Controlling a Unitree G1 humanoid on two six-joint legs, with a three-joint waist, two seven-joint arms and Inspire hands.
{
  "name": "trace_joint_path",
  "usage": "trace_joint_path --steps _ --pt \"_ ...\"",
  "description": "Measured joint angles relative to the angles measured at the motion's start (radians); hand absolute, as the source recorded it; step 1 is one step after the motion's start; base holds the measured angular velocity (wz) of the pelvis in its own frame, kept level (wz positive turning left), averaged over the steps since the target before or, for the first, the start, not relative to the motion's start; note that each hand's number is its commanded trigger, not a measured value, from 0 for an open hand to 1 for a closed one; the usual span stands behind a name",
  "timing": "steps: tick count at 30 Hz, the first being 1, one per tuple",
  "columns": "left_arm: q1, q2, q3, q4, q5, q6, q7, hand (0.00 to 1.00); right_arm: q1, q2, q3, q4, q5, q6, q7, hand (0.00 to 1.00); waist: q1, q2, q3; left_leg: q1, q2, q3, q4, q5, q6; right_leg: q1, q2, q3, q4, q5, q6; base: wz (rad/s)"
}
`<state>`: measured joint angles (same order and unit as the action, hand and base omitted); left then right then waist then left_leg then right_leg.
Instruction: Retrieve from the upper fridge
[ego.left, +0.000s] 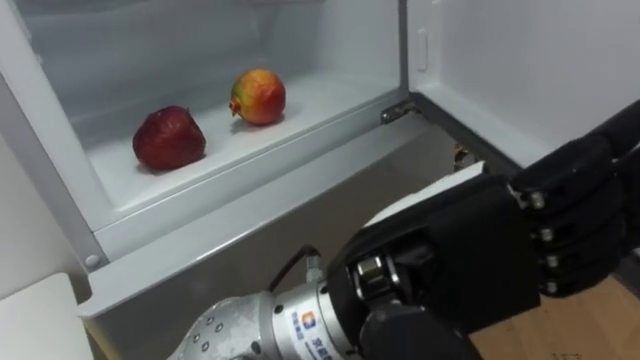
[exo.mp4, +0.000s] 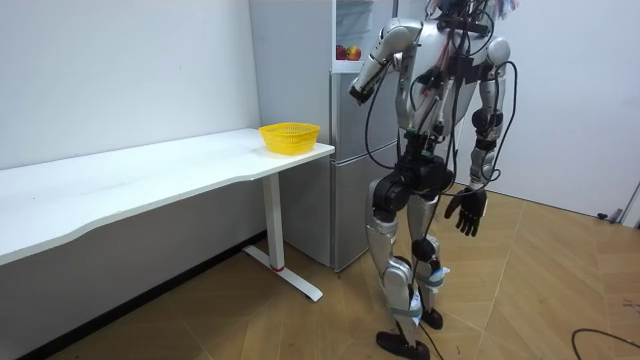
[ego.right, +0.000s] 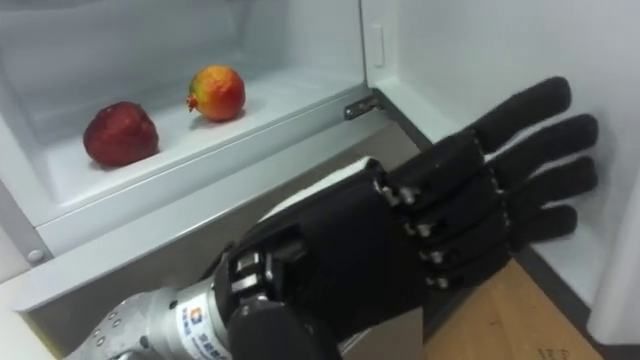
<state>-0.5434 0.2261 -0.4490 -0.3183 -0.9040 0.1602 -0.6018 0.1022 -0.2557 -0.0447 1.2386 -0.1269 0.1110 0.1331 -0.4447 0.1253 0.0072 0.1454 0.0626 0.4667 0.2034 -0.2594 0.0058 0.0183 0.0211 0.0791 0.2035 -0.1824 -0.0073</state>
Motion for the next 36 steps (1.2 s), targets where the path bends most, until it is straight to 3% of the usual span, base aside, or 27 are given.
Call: trace_joint_path --steps 11,17,21,24,27,30,32,33,35,36 --pt "-0.027 -0.022 -0.010 0.009 -0.010 0.000 0.010 0.00 -0.004 -0.004 -0.019 0.002 0.004 0.000 -0.007 0.00 -0.025 -0.009 0.0062 0.006 -0.001 0.002 -0.006 0.000 0.000 -0.001 0.002 0.001 -0.001 0.000 0.000 -0.01" --pt "-0.055 -0.037 -0.028 0.038 -0.010 -0.001 0.016 0.00 -0.009 -0.004 -0.019 0.003 0.000 -0.001 -0.010 0.00 -0.022 -0.012 0.0070 0.007 -0.002 0.000 -0.008 0.000 0.000 -0.002 0.002 0.003 -0.001 0.000 0.000 -0.01" --pt "-0.062 -0.027 -0.026 0.038 -0.005 -0.002 0.033 0.00 -0.009 -0.004 -0.016 0.003 0.010 0.000 -0.015 0.00 -0.008 -0.012 0.0067 0.003 -0.003 -0.003 -0.009 0.000 0.000 -0.008 0.006 0.009 0.001 0.000 0.000 -0.06" --pt "-0.062 0.011 -0.025 0.036 0.005 -0.006 0.049 0.00 -0.006 -0.004 -0.016 0.002 0.012 -0.002 -0.023 0.00 0.009 -0.010 0.0056 -0.005 -0.002 -0.004 -0.009 0.000 0.000 -0.011 0.006 0.006 0.002 0.001 -0.001 0.03" --pt "-0.059 0.044 0.011 0.022 0.088 -0.007 0.052 0.00 0.003 -0.004 -0.017 0.002 0.004 -0.005 -0.022 0.00 0.066 -0.009 0.0049 -0.010 0.003 -0.010 -0.008 0.000 0.000 -0.014 0.001 -0.004 0.011 0.002 -0.003 0.05" --pt "-0.052 0.107 0.088 -0.036 0.223 -0.007 0.063 0.00 0.002 -0.004 -0.023 -0.009 -0.005 -0.005 -0.022 0.00 0.119 -0.006 0.0024 -0.022 0.001 -0.049 -0.007 0.000 0.000 -0.014 -0.004 -0.045 0.015 0.002 -0.003 0.29" --pt "-0.018 0.168 0.178 -0.121 0.313 -0.009 0.085 0.00 0.007 -0.004 -0.043 -0.019 -0.011 -0.013 -0.021 0.00 0.165 -0.008 0.0024 -0.021 -0.003 -0.084 -0.007 0.000 0.000 -0.002 -0.004 -0.080 0.014 0.002 -0.003 0.45" --pt "-0.014 0.181 0.194 -0.136 0.332 -0.011 0.090 0.00 0.010 -0.004 -0.051 -0.023 -0.011 -0.017 -0.022 0.00 0.176 -0.011 0.0015 -0.021 -0.004 -0.098 -0.007 0.000 0.000 0.005 -0.005 -0.093 0.012 0.002 -0.003 0.63" --pt "0.021 0.235 0.277 -0.203 0.397 -0.016 0.097 0.00 0.028 -0.004 -0.068 -0.033 -0.010 -0.028 -0.032 0.00 0.237 -0.019 -0.0063 -0.019 -0.004 -0.142 -0.007 0.001 -0.002 0.029 -0.016 -0.129 -0.002 0.002 -0.003 0.51" --pt "0.033 0.246 0.302 -0.213 0.398 -0.019 0.098 0.00 0.033 -0.004 -0.068 -0.038 -0.010 -0.029 -0.036 0.00 0.254 -0.023 -0.0064 -0.016 -0.004 -0.148 -0.007 0.003 -0.004 0.035 -0.017 -0.136 -0.003 0.002 -0.003 0.29"
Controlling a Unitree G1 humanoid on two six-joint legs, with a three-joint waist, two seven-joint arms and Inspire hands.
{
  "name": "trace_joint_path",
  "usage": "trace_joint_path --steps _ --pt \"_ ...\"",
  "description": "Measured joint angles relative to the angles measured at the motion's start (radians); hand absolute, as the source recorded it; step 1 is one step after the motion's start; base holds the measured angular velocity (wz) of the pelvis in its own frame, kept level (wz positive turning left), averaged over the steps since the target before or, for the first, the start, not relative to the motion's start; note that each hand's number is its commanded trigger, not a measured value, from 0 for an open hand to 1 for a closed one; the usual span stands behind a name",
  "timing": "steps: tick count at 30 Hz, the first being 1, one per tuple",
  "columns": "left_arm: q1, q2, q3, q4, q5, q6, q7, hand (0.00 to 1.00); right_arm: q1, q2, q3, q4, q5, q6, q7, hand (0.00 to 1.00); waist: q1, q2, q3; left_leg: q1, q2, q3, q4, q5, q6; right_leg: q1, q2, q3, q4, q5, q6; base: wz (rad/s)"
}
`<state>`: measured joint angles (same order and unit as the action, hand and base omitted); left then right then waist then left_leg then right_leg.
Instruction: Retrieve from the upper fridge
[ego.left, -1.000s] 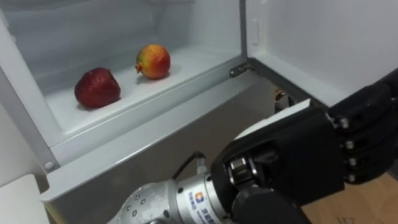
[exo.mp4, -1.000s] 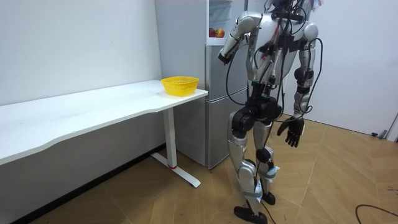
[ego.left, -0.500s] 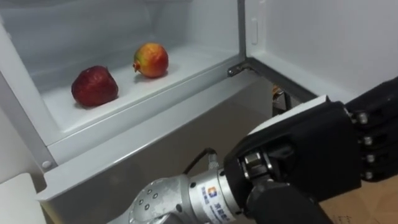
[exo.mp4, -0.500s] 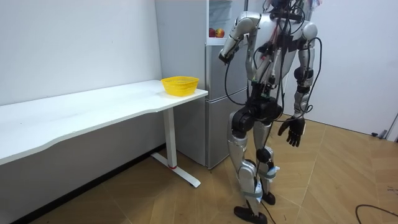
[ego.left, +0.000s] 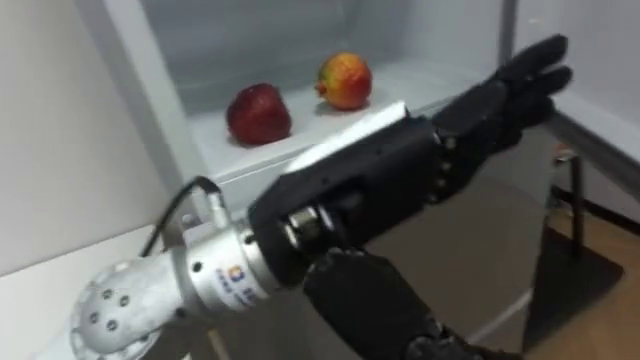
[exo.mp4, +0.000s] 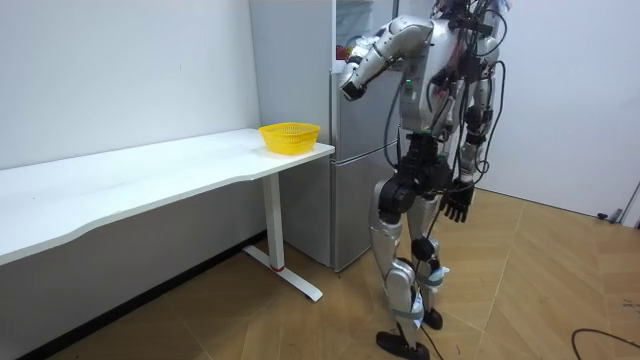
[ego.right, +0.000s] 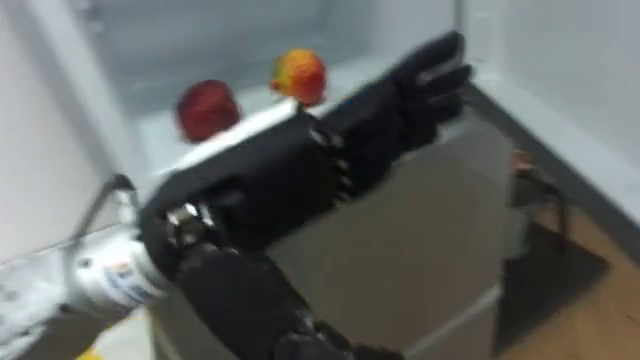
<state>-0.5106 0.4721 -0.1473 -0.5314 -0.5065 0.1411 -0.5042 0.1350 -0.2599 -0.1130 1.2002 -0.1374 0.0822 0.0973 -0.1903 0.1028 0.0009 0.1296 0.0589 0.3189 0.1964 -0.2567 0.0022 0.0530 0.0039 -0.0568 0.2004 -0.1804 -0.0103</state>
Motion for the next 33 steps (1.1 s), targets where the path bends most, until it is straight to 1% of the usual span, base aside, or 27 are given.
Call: trace_joint_path --steps 1,2,3,5,6,7,8,9,11,12,15,16,17,18,19,20,21,23,24,25,26,27,29,30,31,32,33 --pt "0.017 0.010 0.051 -0.010 0.024 -0.006 0.002 0.00 0.006 0.000 0.000 -0.003 0.000 -0.007 -0.010 0.00 0.046 -0.004 -0.0043 0.002 0.000 -0.009 0.000 0.000 0.000 0.006 -0.001 -0.015 0.001 0.000 0.000 0.35" --pt "0.034 0.021 0.107 -0.022 0.053 -0.015 0.024 0.00 0.014 0.003 -0.006 0.001 -0.001 -0.014 -0.021 0.00 0.071 -0.008 -0.0041 0.002 -0.002 -0.026 0.001 0.000 0.000 0.016 -0.001 -0.032 -0.006 0.000 0.000 0.41" --pt "0.041 0.026 0.133 -0.025 0.062 -0.018 0.040 0.00 0.012 0.004 -0.012 0.000 -0.003 -0.018 -0.026 0.00 0.086 -0.010 -0.0043 0.002 -0.003 -0.033 0.001 0.000 0.000 0.018 -0.002 -0.042 -0.014 0.000 0.000 0.47" --pt "0.077 0.029 0.246 -0.041 0.102 -0.024 0.098 0.00 0.023 0.009 -0.032 -0.002 -0.004 -0.025 -0.047 0.00 0.145 -0.012 -0.0051 0.000 -0.006 -0.053 0.004 0.000 0.000 0.030 -0.008 -0.071 -0.017 0.000 0.000 0.35" --pt "0.094 0.029 0.278 -0.048 0.108 -0.029 0.109 0.00 0.025 0.010 -0.033 -0.004 -0.008 -0.028 -0.052 0.00 0.157 -0.013 -0.0058 -0.002 -0.007 -0.060 0.007 0.000 0.000 0.032 -0.010 -0.076 -0.017 -0.001 0.001 0.28" --pt "0.140 0.029 0.343 -0.061 0.114 -0.050 0.133 0.00 0.026 0.010 -0.039 -0.007 -0.022 -0.030 -0.056 0.00 0.168 -0.012 -0.0093 -0.005 -0.017 -0.077 0.010 0.002 0.003 0.035 -0.014 -0.087 -0.018 -0.002 0.002 0.35" --pt "0.193 0.027 0.393 -0.071 0.130 -0.073 0.157 0.00 0.030 0.011 -0.039 -0.012 -0.030 -0.030 -0.064 0.00 0.176 -0.012 -0.0101 -0.006 -0.019 -0.090 0.009 0.006 0.005 0.041 -0.017 -0.100 -0.018 -0.005 0.005 0.38" --pt "0.217 0.025 0.411 -0.072 0.133 -0.080 0.167 0.00 0.035 0.011 -0.038 -0.017 -0.031 -0.030 -0.066 0.00 0.183 -0.012 -0.0099 -0.005 -0.020 -0.099 0.008 0.007 0.006 0.045 -0.019 -0.104 -0.018 -0.005 0.006 0.34" --pt "0.289 0.025 0.484 -0.071 0.144 -0.084 0.188 0.00 0.059 0.017 -0.038 -0.026 -0.036 -0.050 -0.076 0.00 0.222 -0.012 -0.0099 -0.004 -0.020 -0.110 0.009 0.008 0.006 0.055 -0.022 -0.116 -0.023 -0.006 0.006 0.19" --pt "0.309 0.025 0.533 -0.068 0.145 -0.087 0.200 0.00 0.067 0.021 -0.040 -0.027 -0.036 -0.055 -0.083 0.00 0.236 -0.013 -0.0097 -0.006 -0.021 -0.115 0.009 0.009 0.007 0.056 -0.022 -0.123 -0.029 -0.006 0.006 0.11" --pt "0.324 0.025 0.622 -0.052 0.146 -0.107 0.243 0.00 0.092 0.030 -0.053 -0.027 -0.037 -0.061 -0.107 0.00 0.260 -0.009 -0.0113 -0.009 -0.026 -0.134 0.011 0.010 0.006 0.066 -0.024 -0.140 -0.031 -0.006 0.007 0.18" --pt "0.344 0.024 0.667 -0.049 0.146 -0.125 0.274 0.00 0.100 0.031 -0.062 -0.028 -0.035 -0.061 -0.116 0.00 0.268 -0.013 -0.0083 -0.007 -0.032 -0.140 0.010 0.011 0.006 0.069 -0.025 -0.143 -0.032 -0.009 0.008 0.16" --pt "0.368 0.024 0.704 -0.047 0.146 -0.142 0.303 0.00 0.115 0.032 -0.067 -0.028 -0.034 -0.062 -0.128 0.00 0.275 -0.009 -0.0074 -0.004 -0.033 -0.144 0.010 0.011 0.006 0.075 -0.027 -0.149 -0.032 -0.010 0.008 0.12" --pt "0.376 0.024 0.717 -0.043 0.146 -0.148 0.316 0.00 0.121 0.032 -0.067 -0.029 -0.034 -0.063 -0.133 0.00 0.278 -0.009 -0.0068 -0.003 -0.034 -0.147 0.010 0.011 0.006 0.078 -0.029 -0.153 -0.031 -0.012 0.009 0.18" --pt "0.405 0.022 0.739 -0.031 0.145 -0.168 0.343 0.00 0.125 0.032 -0.067 -0.033 -0.028 -0.062 -0.142 0.00 0.281 -0.011 -0.0048 0.000 -0.036 -0.157 0.008 0.011 0.007 0.082 -0.033 -0.162 -0.029 -0.017 0.011 0.19" --pt "0.459 0.008 0.761 -0.021 0.145 -0.188 0.372 0.00 0.131 0.032 -0.067 -0.039 -0.023 -0.062 -0.149 0.00 0.281 -0.009 -0.0040 0.001 -0.038 -0.159 0.008 0.011 0.007 0.087 -0.036 -0.165 -0.028 -0.022 0.012 0.15" --pt "0.491 -0.002 0.771 -0.015 0.145 -0.195 0.386 0.00 0.136 0.032 -0.067 -0.039 -0.021 -0.062 -0.153 0.00 0.280 -0.009 -0.0038 0.002 -0.039 -0.160 0.008 0.011 0.007 0.090 -0.037 -0.165 -0.028 -0.023 0.012 0.08" --pt "0.603 -0.077 0.785 0.020 0.148 -0.199 0.444 0.00 0.138 0.038 -0.067 -0.047 -0.021 -0.062 -0.167 0.00 0.280 -0.010 -0.0032 0.000 -0.044 -0.171 0.009 0.011 0.007 0.092 -0.038 -0.172 -0.024 -0.030 0.014 0.12" --pt "0.628 -0.097 0.788 0.036 0.148 -0.200 0.459 0.00 0.137 0.041 -0.067 -0.047 -0.021 -0.061 -0.171 0.00 0.281 -0.010 -0.0027 -0.002 -0.045 -0.177 0.009 0.011 0.007 0.091 -0.039 -0.176 -0.023 -0.031 0.014 0.19" --pt "0.678 -0.131 0.794 0.078 0.149 -0.199 0.493 0.00 0.138 0.045 -0.068 -0.046 -0.025 -0.060 -0.179 0.00 0.280 -0.010 -0.0027 -0.007 -0.046 -0.186 0.009 0.011 0.007 0.088 -0.039 -0.184 -0.024 -0.032 0.014 0.18" --pt "0.727 -0.154 0.794 0.134 0.147 -0.199 0.530 0.00 0.136 0.049 -0.066 -0.043 -0.020 -0.059 -0.188 0.00 0.282 -0.011 -0.0029 -0.009 -0.047 -0.192 0.009 0.011 0.007 0.088 -0.039 -0.190 -0.027 -0.032 0.013 0.16" --pt "0.751 -0.164 0.794 0.162 0.147 -0.197 0.548 0.00 0.136 0.051 -0.066 -0.043 -0.017 -0.059 -0.191 0.00 0.283 -0.012 -0.0028 -0.006 -0.047 -0.194 0.009 0.011 0.007 0.089 -0.039 -0.191 -0.027 -0.032 0.013 0.10" --pt "0.835 -0.211 0.793 0.272 0.144 -0.191 0.624 0.00 0.138 0.062 -0.066 -0.044 -0.009 -0.057 -0.206 0.00 0.285 -0.019 -0.0031 -0.009 -0.049 -0.202 0.009 0.011 0.007 0.090 -0.039 -0.196 -0.028 -0.035 0.014 0.07" --pt "0.851 -0.221 0.793 0.306 0.141 -0.191 0.640 0.00 0.139 0.064 -0.066 -0.047 -0.010 -0.056 -0.208 0.00 0.288 -0.022 -0.0035 -0.011 -0.049 -0.205 0.009 0.011 0.007 0.090 -0.040 -0.198 -0.028 -0.035 0.014 0.10" --pt "0.875 -0.239 0.790 0.383 0.118 -0.192 0.668 0.00 0.144 0.067 -0.066 -0.061 -0.012 -0.046 -0.208 0.00 0.292 -0.025 -0.0033 -0.014 -0.050 -0.207 0.009 0.011 0.007 0.088 -0.040 -0.197 -0.029 -0.036 0.014 0.00" --pt "0.896 -0.256 0.790 0.488 0.056 -0.193 0.677 0.00 0.147 0.066 -0.067 -0.068 -0.009 -0.040 -0.208 0.00 0.305 -0.025 -0.0035 -0.014 -0.051 -0.207 0.008 0.011 0.007 0.086 -0.041 -0.197 -0.029 -0.036 0.014 0.00" --pt "0.901 -0.263 0.790 0.546 0.010 -0.193 0.684 0.00 0.147 0.067 -0.067 -0.070 -0.008 -0.036 -0.207 0.00 0.306 -0.027 -0.0041 -0.013 -0.051 -0.209 0.008 0.011 0.007 0.086 -0.043 -0.198 -0.028 -0.037 0.014 0.00"
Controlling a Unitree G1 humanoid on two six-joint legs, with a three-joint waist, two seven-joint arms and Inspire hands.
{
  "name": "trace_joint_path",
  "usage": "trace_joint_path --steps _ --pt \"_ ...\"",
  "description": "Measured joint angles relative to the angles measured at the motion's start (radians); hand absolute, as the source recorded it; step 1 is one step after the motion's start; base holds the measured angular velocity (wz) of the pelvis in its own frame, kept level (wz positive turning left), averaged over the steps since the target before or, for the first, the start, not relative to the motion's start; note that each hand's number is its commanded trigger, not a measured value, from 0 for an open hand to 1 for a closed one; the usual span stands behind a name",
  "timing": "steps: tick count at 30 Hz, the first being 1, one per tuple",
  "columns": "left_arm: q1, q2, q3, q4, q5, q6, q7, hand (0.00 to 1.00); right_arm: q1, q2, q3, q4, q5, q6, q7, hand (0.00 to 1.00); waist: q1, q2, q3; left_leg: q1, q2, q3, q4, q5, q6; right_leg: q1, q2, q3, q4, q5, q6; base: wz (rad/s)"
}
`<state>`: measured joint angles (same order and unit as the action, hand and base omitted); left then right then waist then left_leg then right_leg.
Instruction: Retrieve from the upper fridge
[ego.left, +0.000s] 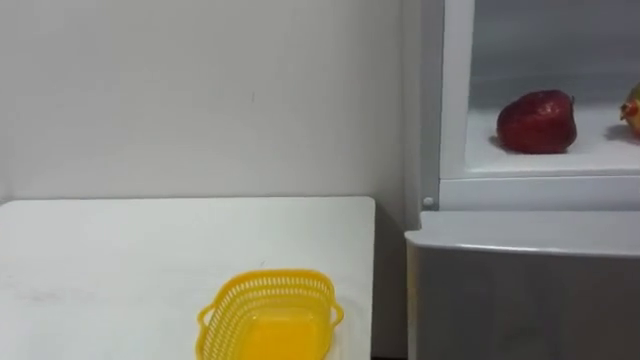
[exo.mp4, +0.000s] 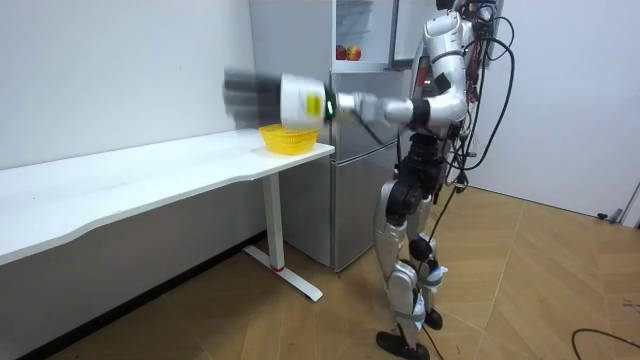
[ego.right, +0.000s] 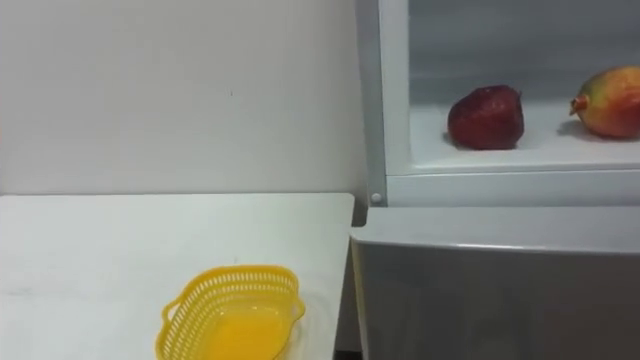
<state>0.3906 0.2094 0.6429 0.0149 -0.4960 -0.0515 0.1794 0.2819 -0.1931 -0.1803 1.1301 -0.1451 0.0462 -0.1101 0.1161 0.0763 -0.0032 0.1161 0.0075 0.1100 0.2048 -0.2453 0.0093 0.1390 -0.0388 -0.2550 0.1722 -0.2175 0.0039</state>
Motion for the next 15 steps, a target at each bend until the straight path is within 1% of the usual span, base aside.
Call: trace_joint_path --steps 1,2,3,4,5,6,7,8,9,10,11,12,13,14,15 --pt "0.016 -0.009 -0.005 0.127 -0.069 0.000 0.011 0.00 0.002 0.001 0.000 0.000 -0.001 0.000 0.004 0.00 -0.001 -0.005 -0.0022 0.002 -0.002 -0.003 -0.002 0.000 0.000 0.000 -0.004 0.004 0.003 -0.004 0.002 0.03" --pt "0.020 -0.010 -0.019 0.275 -0.134 0.000 0.017 0.00 0.002 0.001 -0.002 0.003 -0.002 0.000 0.013 0.00 0.000 -0.009 -0.0041 0.003 -0.003 -0.003 -0.002 0.000 0.000 -0.002 -0.010 0.004 0.010 -0.009 0.003 0.04" --pt "0.018 -0.011 -0.025 0.357 -0.167 0.000 0.018 0.00 0.002 0.001 -0.002 0.005 -0.003 0.000 0.019 0.00 -0.001 -0.012 -0.0039 0.002 -0.003 -0.004 -0.001 0.000 0.000 -0.003 -0.012 0.003 0.017 -0.013 0.004 0.03" --pt "0.016 -0.013 -0.042 0.506 -0.225 0.002 0.023 0.00 0.003 0.001 -0.002 0.011 -0.004 0.000 0.029 0.00 -0.002 -0.014 -0.0058 0.003 -0.004 -0.004 -0.001 0.000 0.000 -0.003 -0.011 0.003 0.015 -0.014 0.005 0.00" --pt "0.015 -0.024 -0.047 0.629 -0.265 0.009 0.024 0.00 0.004 0.003 -0.002 0.016 -0.006 0.000 0.038 0.00 0.001 -0.022 -0.0052 0.007 -0.004 -0.004 -0.001 0.000 0.000 0.000 -0.010 0.006 0.013 -0.014 0.005 0.00" --pt "0.014 -0.031 -0.047 0.681 -0.280 0.010 0.024 0.00 0.003 0.003 -0.002 0.021 -0.006 0.000 0.040 0.00 0.002 -0.023 -0.0056 0.010 -0.004 -0.004 -0.001 0.000 0.000 0.003 -0.010 0.006 0.013 -0.014 0.005 0.00" --pt "0.015 -0.041 -0.047 0.769 -0.307 0.011 0.023 0.00 -0.004 0.004 -0.003 0.037 -0.006 0.000 0.041 0.00 0.006 -0.034 -0.0020 0.015 -0.004 -0.004 -0.003 -0.001 0.000 0.005 -0.012 0.007 0.012 -0.015 0.006 0.00" --pt "0.016 -0.048 -0.057 0.830 -0.340 0.016 0.023 0.00 -0.008 0.004 -0.005 0.040 -0.009 0.001 0.041 0.00 0.007 -0.041 0.0017 0.016 -0.004 -0.004 -0.003 -0.001 0.001 0.007 -0.013 0.006 0.010 -0.015 0.006 0.00" --pt "0.016 -0.048 -0.072 0.854 -0.350 0.016 0.022 0.00 -0.008 0.004 -0.005 0.037 -0.013 0.001 0.041 0.00 0.006 -0.045 0.0040 0.014 -0.004 -0.004 -0.003 -0.001 0.001 0.007 -0.013 0.004 0.010 -0.015 0.006 0.09" --pt "0.014 -0.048 -0.120 0.902 -0.355 0.016 0.017 0.00 -0.019 0.002 -0.005 0.036 -0.018 0.003 0.042 0.00 -0.001 -0.047 0.0069 0.007 -0.003 -0.007 -0.004 -0.001 0.001 0.006 -0.012 0.002 0.010 -0.015 0.006 0.11" --pt "0.001 -0.048 -0.160 0.961 -0.351 0.016 0.003 0.00 -0.023 0.002 -0.007 0.044 -0.022 0.003 0.041 0.00 -0.006 -0.045 0.0062 0.004 0.000 -0.007 -0.003 -0.002 0.003 0.005 -0.012 0.002 0.011 -0.015 0.006 0.09" --pt "-0.011 -0.049 -0.175 0.993 -0.338 0.016 -0.005 0.00 -0.027 0.002 -0.007 0.051 -0.023 0.002 0.042 0.00 -0.007 -0.044 0.0057 0.006 0.000 -0.008 -0.004 -0.002 0.003 0.006 -0.012 0.002 0.012 -0.014 0.006 0.00" --pt "-0.022 -0.052 -0.205 1.046 -0.295 0.017 -0.019 0.00 -0.028 0.005 -0.004 0.059 -0.018 -0.002 0.045 0.00 -0.008 -0.048 0.0111 0.013 -0.001 -0.008 -0.006 -0.003 0.004 0.013 -0.011 0.003 0.013 -0.014 0.006 0.00" --pt "-0.039 -0.061 -0.229 1.072 -0.245 0.018 -0.033 0.00 -0.028 0.007 -0.001 0.064 -0.011 -0.003 0.048 0.00 -0.018 -0.044 0.0097 0.015 -0.003 -0.007 -0.006 -0.005 0.006 0.018 -0.011 0.003 0.013 -0.015 0.006 0.00" --pt "-0.042 -0.066 -0.240 1.080 -0.223 0.018 -0.041 0.00 -0.029 0.008 -0.001 0.066 -0.009 -0.004 0.048 0.00 -0.026 -0.042 0.0096 0.015 -0.003 -0.008 -0.006 -0.005 0.006 0.018 -0.011 0.003 0.013 -0.015 0.006 0.00"
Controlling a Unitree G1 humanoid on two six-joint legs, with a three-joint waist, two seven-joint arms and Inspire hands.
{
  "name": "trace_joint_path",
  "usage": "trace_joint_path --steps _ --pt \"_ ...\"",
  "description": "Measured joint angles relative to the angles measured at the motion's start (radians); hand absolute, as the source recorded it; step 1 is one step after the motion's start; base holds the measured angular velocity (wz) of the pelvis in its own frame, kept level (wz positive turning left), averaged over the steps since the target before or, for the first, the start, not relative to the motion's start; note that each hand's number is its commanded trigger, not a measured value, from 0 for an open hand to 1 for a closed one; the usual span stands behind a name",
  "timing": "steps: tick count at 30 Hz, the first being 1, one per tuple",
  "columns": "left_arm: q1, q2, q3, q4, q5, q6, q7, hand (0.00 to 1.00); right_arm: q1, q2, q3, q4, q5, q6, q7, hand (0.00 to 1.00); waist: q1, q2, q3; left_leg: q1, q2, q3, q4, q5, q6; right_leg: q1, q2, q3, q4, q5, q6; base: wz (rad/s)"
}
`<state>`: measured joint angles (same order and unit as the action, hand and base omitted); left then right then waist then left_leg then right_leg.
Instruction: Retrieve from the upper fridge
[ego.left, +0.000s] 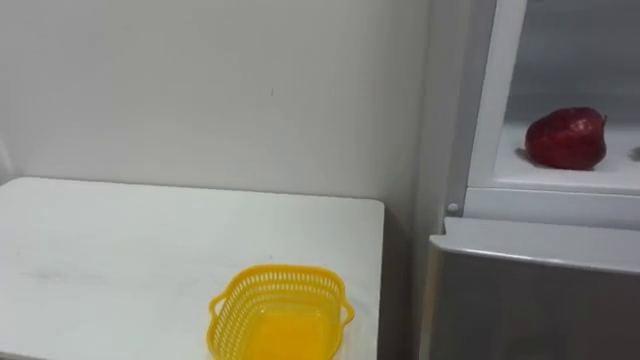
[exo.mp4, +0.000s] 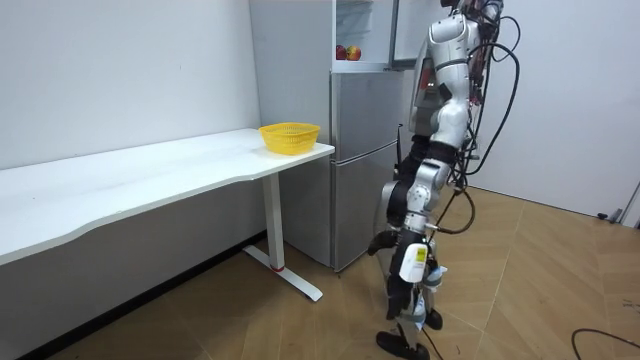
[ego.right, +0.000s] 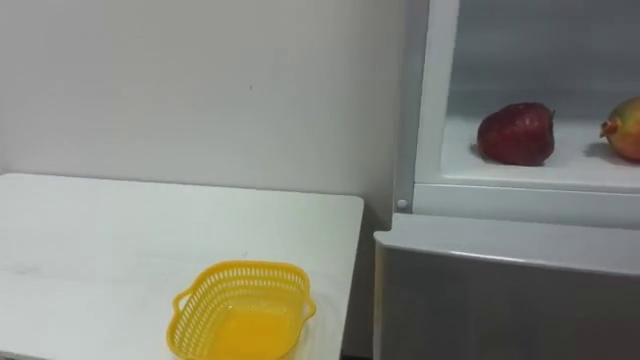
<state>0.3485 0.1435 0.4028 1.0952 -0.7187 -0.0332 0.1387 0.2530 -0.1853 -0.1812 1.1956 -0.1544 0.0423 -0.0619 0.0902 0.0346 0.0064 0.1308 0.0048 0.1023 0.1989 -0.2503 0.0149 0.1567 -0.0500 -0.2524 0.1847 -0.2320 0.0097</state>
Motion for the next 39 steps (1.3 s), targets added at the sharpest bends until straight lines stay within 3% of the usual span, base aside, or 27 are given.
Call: trace_joint_path --steps 4,7,12,14,18,20,26,29,31,35,39 --pt "-0.026 -0.008 -0.079 0.020 0.136 0.006 -0.046 0.00 0.003 0.008 0.003 0.001 0.036 0.001 -0.001 0.00 -0.032 0.010 -0.0023 -0.004 0.002 0.013 0.000 0.000 0.000 -0.012 0.001 0.010 0.005 0.001 -0.001 -0.07" --pt "-0.046 -0.007 -0.146 0.020 0.286 0.012 -0.080 0.00 0.001 0.015 0.001 -0.012 0.063 0.000 -0.013 0.00 -0.061 0.004 -0.0063 -0.004 0.003 0.034 0.000 0.001 0.000 -0.024 0.007 0.029 0.018 0.002 -0.003 -0.19" --pt "-0.095 -0.010 -0.213 0.020 0.498 0.011 -0.133 0.00 -0.004 0.024 0.000 -0.082 0.113 -0.045 -0.035 0.00 -0.093 0.001 -0.0069 0.002 0.006 0.079 0.001 0.001 0.000 -0.044 0.012 0.086 0.038 0.002 -0.003 -0.32" --pt "-0.123 -0.010 -0.252 0.006 0.574 0.010 -0.155 0.00 0.003 0.040 0.000 -0.183 0.148 -0.056 -0.049 0.00 -0.118 -0.003 -0.0066 0.002 0.007 0.099 -0.003 0.001 0.000 -0.055 0.015 0.109 0.040 0.003 -0.002 -0.27" --pt "-0.152 -0.011 -0.311 0.000 0.640 -0.005 -0.176 0.00 0.023 0.065 0.005 -0.360 0.160 -0.077 -0.061 0.00 -0.135 -0.010 -0.0070 0.010 0.015 0.137 -0.007 0.001 0.000 -0.073 0.020 0.132 0.038 0.009 -0.003 -0.25" --pt "-0.156 -0.013 -0.323 -0.019 0.697 -0.006 -0.193 0.00 0.062 0.085 0.010 -0.568 0.152 -0.082 -0.070 0.00 -0.150 -0.015 -0.0063 0.013 0.014 0.145 -0.012 0.001 0.000 -0.080 0.023 0.141 0.036 0.010 -0.004 -0.22" --pt "-0.149 -0.011 -0.347 -0.033 0.735 -0.031 -0.190 0.00 0.103 0.088 0.051 -0.926 0.167 -0.125 -0.110 0.00 -0.171 -0.017 -0.0109 -0.005 0.018 0.152 -0.011 0.001 0.000 -0.104 0.026 0.147 0.039 0.015 -0.006 -0.03" --pt "-0.103 -0.008 -0.347 -0.065 0.729 -0.058 -0.191 0.00 0.120 0.090 0.060 -1.059 0.154 -0.157 -0.112 0.00 -0.172 -0.015 -0.0121 -0.007 0.020 0.159 -0.011 0.001 0.000 -0.106 0.034 0.167 0.037 0.021 -0.008 -0.11" --pt "-0.096 -0.004 -0.347 -0.061 0.731 -0.065 -0.192 0.00 0.122 0.089 0.061 -1.134 0.136 -0.158 -0.126 0.00 -0.172 -0.016 -0.0113 -0.005 0.021 0.165 -0.011 0.001 0.000 -0.106 0.036 0.168 0.037 0.021 -0.009 -0.11" --pt "-0.094 -0.001 -0.354 -0.051 0.721 -0.086 -0.193 0.00 0.119 0.088 0.065 -1.267 0.104 -0.195 -0.176 0.00 -0.169 -0.017 -0.0104 -0.004 0.021 0.165 -0.013 0.001 0.000 -0.106 0.036 0.169 0.036 0.022 -0.009 -0.02" --pt "-0.092 0.005 -0.353 -0.040 0.722 -0.089 -0.193 0.00 0.118 0.081 0.070 -1.368 0.099 -0.197 -0.228 0.00 -0.166 -0.014 -0.0118 -0.004 0.021 0.165 -0.021 0.001 0.000 -0.108 0.038 0.170 0.035 0.022 -0.009 0.00"
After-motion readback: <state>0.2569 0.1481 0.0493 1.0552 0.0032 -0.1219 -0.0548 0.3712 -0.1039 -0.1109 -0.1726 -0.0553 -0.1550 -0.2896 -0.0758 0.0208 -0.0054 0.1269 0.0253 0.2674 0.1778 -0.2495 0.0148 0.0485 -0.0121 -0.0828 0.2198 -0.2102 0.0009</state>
